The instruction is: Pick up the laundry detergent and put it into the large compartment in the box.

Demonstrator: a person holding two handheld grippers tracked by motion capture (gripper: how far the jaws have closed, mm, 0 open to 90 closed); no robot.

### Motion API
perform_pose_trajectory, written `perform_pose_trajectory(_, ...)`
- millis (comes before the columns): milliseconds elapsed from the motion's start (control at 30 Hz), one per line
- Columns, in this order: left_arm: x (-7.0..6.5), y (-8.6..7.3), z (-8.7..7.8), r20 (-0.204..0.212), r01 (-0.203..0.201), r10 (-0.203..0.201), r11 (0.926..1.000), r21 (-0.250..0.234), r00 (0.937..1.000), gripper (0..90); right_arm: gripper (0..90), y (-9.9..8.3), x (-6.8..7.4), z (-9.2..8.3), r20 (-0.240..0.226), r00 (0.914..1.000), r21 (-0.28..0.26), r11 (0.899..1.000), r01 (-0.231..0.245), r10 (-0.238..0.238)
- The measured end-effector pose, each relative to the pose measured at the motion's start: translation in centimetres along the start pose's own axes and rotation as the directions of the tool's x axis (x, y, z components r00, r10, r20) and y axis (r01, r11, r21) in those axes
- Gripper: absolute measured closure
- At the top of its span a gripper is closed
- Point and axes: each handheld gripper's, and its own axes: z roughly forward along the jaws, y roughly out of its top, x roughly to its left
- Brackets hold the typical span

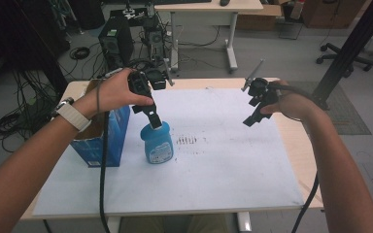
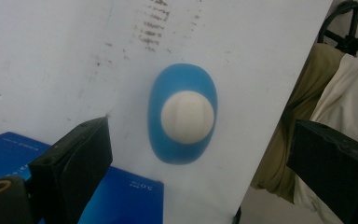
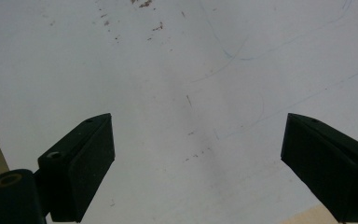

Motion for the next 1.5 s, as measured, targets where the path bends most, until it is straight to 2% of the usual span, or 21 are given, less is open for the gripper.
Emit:
perform_pose_trajectory(300, 0.1, -0.1, 1.2, 0.007, -0.007, 0.007, 0.9998, 0.019, 0.9999, 6.8, 9.7, 0.0, 0.0, 0.1, -0.002, 1.0000, 0.000, 1.000, 0.003, -0.003)
perform_pose_trajectory(500, 0.1, -0.1, 1.6, 0.001, -0.012, 0.012, 0.9999, 0.006, 0.9999, 6.8, 9.7, 0.0, 0.0, 0.1, -0.003, 1.0000, 0.000, 1.000, 0.002, -0.002)
perform_pose_trajectory(767, 0.3, -0.2, 3.2, -0.003, -0.012, 0.012, 0.9997, 0.022, 0.9999, 6.8, 9.7, 0.0, 0.1, 0.2, -0.006, 1.0000, 0.004, 1.000, 0.003, -0.003)
perform_pose_trajectory(1033, 0.7, -0.5, 4.4, 0.014, -0.005, 0.005, 0.9999, 0.016, 0.9999, 6.7, 9.7, 0.0, 0.1, 0.4, -0.007, 1.0000, 0.004, 1.000, 0.002, -0.002)
perform_pose_trajectory(1133, 0.8, -0.4, 4.6, -0.001, -0.002, 0.002, 0.9999, 0.015, 1.0000, 6.7, 9.7, 0.0, 0.1, 0.4, -0.009, 1.0000, 0.007, 1.000, 0.002, -0.002)
perform_pose_trajectory(1400, 0.5, -0.2, 5.1, -0.020, -0.025, 0.025, 0.9996, 0.014, 0.9995, 6.7, 9.7, 0.0, 0.1, 0.5, -0.011, 0.9999, 0.009, 1.000, 0.002, -0.002)
perform_pose_trajectory(1500, 0.5, -0.1, 5.4, -0.014, -0.024, 0.024, 0.9996, 0.014, 0.9996, 6.8, 9.7, 0.0, 0.1, 0.5, -0.011, 0.9999, 0.006, 1.000, 0.003, -0.003)
